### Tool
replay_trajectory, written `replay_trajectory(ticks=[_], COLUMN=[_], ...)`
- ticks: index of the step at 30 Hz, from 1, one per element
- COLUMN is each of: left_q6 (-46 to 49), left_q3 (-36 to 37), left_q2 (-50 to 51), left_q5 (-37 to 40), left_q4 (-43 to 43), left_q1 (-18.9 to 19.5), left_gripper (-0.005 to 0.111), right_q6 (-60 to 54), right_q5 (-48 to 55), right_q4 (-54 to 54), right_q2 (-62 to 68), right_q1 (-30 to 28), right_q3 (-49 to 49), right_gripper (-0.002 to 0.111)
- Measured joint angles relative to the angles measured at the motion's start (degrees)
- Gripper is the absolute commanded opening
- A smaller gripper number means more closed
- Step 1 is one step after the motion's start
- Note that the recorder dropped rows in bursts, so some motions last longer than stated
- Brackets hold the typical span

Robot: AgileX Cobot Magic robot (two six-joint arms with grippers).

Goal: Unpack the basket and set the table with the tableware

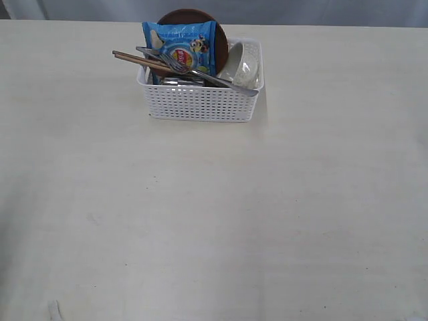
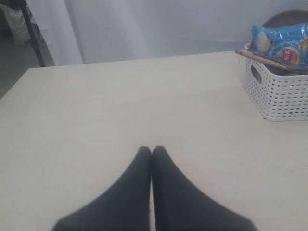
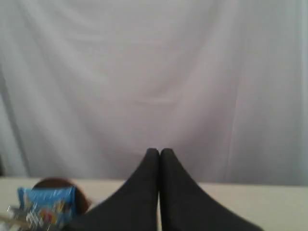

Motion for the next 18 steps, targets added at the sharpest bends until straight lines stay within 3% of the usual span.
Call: replay_trajectory(ticks=[8,12,18], left_q6=[0.00,0.00,0.00], left_q3=[0.00,0.00,0.00], left_q2=[0.00,0.00,0.00], left_q5=[0.00,0.00,0.00], left_q4=[0.00,0.00,0.00], left_q1=[0.00,0.00,0.00], left_gripper=[0.000,0.000,0.000], right_q6=[0.00,0.00,-0.64], right_q5=[28.51,32.20,30.37], right_q4=[0.37,0.67,1.77], right_q2=[25.71,33.53,38.65], right_q1=[14.75,18.90,19.92], right_q3=[-17.14,-21.55,-24.31], right_gripper=[0.000,0.000,0.000])
